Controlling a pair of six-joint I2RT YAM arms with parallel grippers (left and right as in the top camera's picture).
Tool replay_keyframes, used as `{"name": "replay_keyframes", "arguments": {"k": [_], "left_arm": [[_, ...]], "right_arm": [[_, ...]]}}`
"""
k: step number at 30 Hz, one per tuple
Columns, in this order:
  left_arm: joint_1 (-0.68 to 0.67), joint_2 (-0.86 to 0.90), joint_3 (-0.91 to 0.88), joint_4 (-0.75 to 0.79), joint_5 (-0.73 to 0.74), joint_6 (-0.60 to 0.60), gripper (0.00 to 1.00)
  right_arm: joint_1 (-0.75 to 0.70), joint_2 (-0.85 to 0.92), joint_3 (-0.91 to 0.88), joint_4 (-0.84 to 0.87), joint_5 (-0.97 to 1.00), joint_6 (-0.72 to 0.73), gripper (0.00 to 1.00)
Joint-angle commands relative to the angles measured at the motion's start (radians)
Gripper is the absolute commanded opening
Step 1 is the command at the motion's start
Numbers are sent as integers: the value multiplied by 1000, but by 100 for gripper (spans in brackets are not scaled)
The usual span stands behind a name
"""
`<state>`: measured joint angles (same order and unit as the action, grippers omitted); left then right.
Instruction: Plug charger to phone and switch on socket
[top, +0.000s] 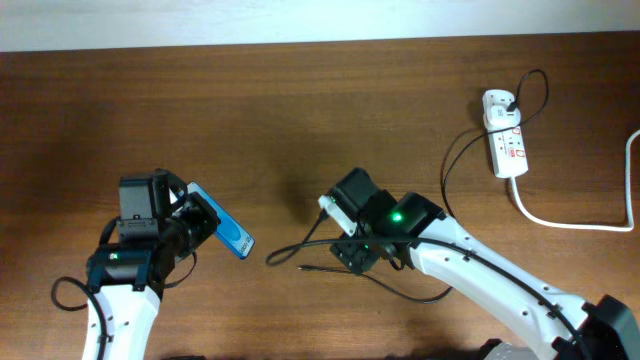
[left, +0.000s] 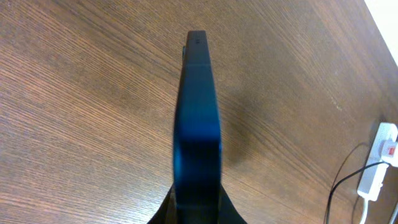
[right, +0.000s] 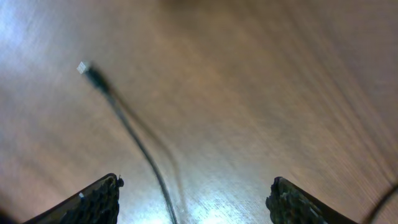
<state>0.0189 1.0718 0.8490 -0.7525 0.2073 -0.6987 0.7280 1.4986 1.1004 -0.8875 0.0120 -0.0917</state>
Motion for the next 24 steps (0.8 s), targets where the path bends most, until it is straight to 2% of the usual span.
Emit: {"name": "replay_keyframes", "arguments": {"k": [1,5,8,11,15,17,19,21,24], "left_arm": [[-3,-13,15,2,-4,-81,0],[-3,-13,15,2,-27,-219,0],[-3,-9,15,-2,-29,-304,0],[-3,-9,15,-19,-30,-304,0],[-3,-9,15,-35,-68,-304,0],[-3,-9,15,-35,-111,-304,0],[-3,-9,15,-35,-151,-304,0],[-3,-9,15,-35,-174,-304,0],[-3,-9,15,-41,-191,-304,0]], "right_arm": [[6,13,-14,4,-163,-218,79],[47,14,-14,13,-240,-264,76],[118,67,-20,30,-178,-331,66],[126,146,-21,68,-174,-331,63],[136,236,-21,113,-184,-332,51],[136,286,-22,143,-185,-331,41],[148,317,-22,161,-184,-331,37],[163,331,-23,190,-175,-331,37],[168,361,-50,259,-63,-331,36]]}}
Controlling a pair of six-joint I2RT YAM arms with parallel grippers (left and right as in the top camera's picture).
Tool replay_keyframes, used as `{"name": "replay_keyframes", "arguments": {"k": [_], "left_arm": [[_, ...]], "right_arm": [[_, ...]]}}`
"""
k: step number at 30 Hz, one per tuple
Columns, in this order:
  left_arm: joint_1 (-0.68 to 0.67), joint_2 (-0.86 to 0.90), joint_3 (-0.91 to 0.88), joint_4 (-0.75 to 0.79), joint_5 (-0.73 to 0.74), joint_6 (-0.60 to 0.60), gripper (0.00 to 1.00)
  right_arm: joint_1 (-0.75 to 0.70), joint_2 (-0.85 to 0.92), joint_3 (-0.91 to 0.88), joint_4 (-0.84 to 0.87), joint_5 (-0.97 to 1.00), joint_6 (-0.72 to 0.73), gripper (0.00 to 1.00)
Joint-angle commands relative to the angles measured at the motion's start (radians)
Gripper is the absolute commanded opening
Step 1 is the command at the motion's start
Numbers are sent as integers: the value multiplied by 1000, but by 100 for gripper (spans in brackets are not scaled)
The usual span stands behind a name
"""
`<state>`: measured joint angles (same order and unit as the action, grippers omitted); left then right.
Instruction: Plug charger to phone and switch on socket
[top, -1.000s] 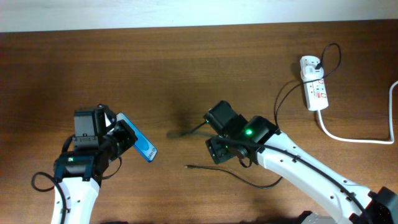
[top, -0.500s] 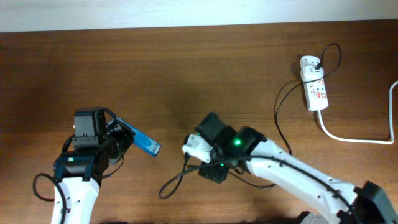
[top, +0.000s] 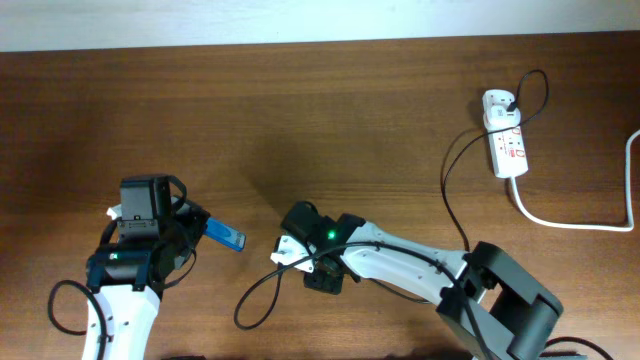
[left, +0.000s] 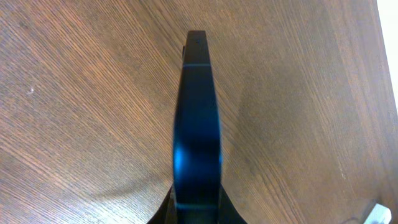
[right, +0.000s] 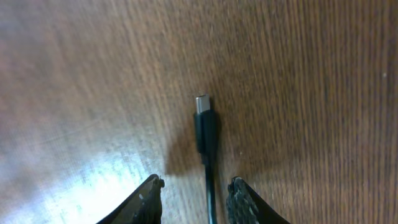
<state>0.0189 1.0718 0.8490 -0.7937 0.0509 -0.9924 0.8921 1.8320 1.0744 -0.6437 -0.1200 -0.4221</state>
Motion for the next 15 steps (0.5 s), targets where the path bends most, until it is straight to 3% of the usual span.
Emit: {"name": "replay_keyframes", "arguments": {"k": [1,5,10,15], "left_arm": [[-3,-9,15,-6,-51,-10,0],[-3,-9,15,-11,-51,-10,0],[-3,-9,15,-32,-51,-10,0],[-3,-9,15,-46,-42,-10,0]], "right_arm": [[6,28,-42,36,62,0,33],[6,29,-85,102,114,0,32],[39,34,-145,129,114,0,4],[37,-21,-85,61,36,182,4]]}}
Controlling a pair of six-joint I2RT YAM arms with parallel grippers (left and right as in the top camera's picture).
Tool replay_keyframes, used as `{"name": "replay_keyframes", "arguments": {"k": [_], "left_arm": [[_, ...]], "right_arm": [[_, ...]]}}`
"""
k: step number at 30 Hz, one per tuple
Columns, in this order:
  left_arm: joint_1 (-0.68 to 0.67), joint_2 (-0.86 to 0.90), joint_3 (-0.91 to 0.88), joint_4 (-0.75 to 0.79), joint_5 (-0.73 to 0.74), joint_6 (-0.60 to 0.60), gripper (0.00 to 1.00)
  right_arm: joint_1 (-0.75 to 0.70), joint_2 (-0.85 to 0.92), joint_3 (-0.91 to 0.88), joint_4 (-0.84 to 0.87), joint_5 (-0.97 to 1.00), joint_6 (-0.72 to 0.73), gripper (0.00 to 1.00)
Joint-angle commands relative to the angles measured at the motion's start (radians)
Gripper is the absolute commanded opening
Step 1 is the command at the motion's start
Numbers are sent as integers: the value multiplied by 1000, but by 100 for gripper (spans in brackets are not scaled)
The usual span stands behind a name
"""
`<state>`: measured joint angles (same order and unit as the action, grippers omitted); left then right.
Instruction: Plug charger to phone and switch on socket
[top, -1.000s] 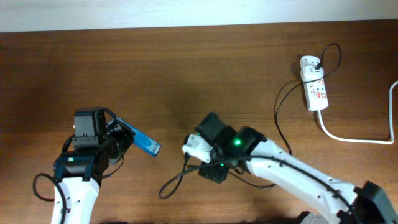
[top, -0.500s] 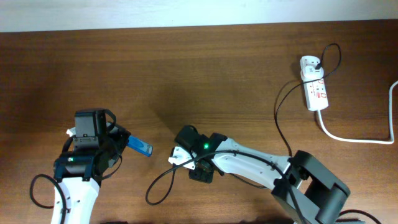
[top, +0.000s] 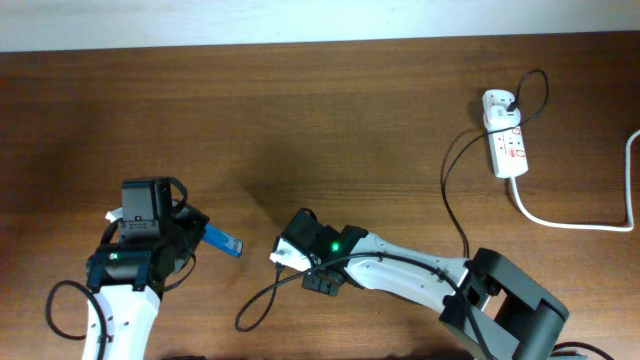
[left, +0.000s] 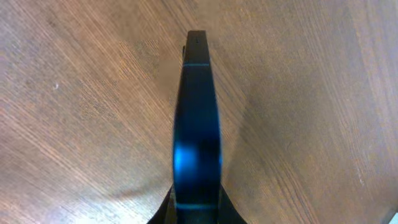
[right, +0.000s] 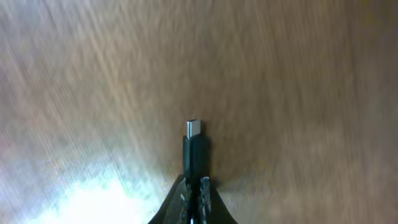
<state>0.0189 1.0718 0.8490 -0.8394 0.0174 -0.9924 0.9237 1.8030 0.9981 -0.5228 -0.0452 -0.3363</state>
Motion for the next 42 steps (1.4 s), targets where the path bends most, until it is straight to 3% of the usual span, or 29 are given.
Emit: {"name": "replay_keyframes", "arguments": {"k": [1,9,42], "left_arm": [[-3,-9,15,0,10,-11,0],[-3,-9,15,0,257,-85,0],[-3,-9,15,15,275,-121,0]], "right_arm": [[6,-19,18,-80,-41,116,4],[6,-333,68,-159,24,207,4],[91,-342,68,-21,-34,266,4]]}}
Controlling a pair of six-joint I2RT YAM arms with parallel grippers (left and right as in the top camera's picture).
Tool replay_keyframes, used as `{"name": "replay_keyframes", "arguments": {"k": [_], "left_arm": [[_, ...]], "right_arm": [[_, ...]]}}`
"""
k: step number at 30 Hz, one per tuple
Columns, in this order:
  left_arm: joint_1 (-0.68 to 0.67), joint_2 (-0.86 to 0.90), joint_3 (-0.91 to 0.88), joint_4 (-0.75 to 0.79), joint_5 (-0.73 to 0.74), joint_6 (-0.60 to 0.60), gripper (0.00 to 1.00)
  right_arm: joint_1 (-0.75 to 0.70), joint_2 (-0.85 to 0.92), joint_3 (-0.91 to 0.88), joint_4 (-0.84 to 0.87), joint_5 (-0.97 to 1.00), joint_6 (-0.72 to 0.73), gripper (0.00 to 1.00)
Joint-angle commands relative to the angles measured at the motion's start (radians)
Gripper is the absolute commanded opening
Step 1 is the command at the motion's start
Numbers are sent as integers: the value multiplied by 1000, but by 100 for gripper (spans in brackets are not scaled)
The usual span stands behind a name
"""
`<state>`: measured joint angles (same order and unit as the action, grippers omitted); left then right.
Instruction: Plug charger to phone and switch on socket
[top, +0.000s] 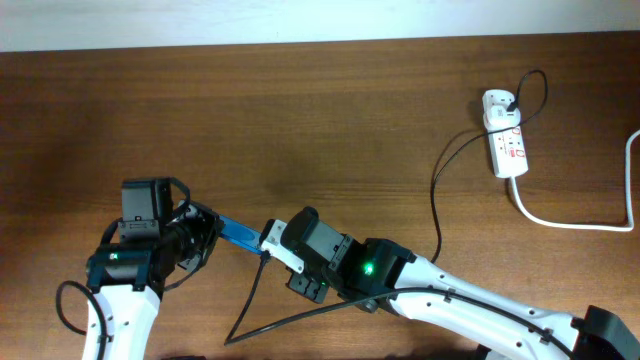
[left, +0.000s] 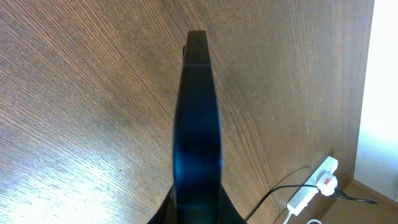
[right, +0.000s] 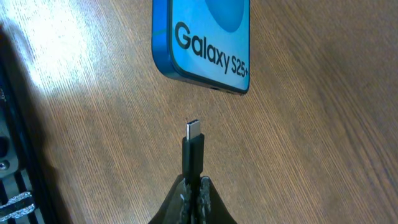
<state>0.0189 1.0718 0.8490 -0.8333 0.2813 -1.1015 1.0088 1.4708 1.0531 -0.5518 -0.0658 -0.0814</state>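
My left gripper (top: 200, 237) is shut on a blue Galaxy S25+ phone (top: 238, 234), which shows edge-on in the left wrist view (left: 197, 118), jaws (left: 197, 208) clamped on its lower part. My right gripper (right: 193, 190) is shut on the black charger plug (right: 193, 149). The plug's metal tip points at the phone's bottom edge (right: 205, 43), a short gap away. From above, the right gripper (top: 274, 243) sits just right of the phone. The white socket strip (top: 503, 135) lies at the far right.
The black charger cable (top: 250, 300) trails down and loops under the right arm, then runs up (top: 436, 200) to the socket strip (left: 311, 190). A white mains lead (top: 570, 222) leaves the strip toward the right edge. The table is dark wood.
My right gripper, still shut on the plug, has moved left from bare wood to just short of the phone's bottom edge. The left wrist has turned; the socket strip now shows in its view.
At first my right gripper was open above the loose plug while the left held the phone. Then its fingers stood on either side of the plug, then shut on it. Now the plug faces the phone's bottom edge.
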Motion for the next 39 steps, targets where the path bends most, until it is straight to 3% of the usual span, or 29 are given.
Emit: {"name": "replay_keyframes", "arguments": {"k": [1,18,39], "left_arm": [[-3,-9,15,9,11,-12,0],[-3,-9,15,8,11,86,0],[-3,-9,15,9,10,102,0]], "right_arm": [[6,-10,13,14,-13,8,4],[-2,56,13,96,-28,8,4],[-2,56,13,84,-27,12,4]]}}
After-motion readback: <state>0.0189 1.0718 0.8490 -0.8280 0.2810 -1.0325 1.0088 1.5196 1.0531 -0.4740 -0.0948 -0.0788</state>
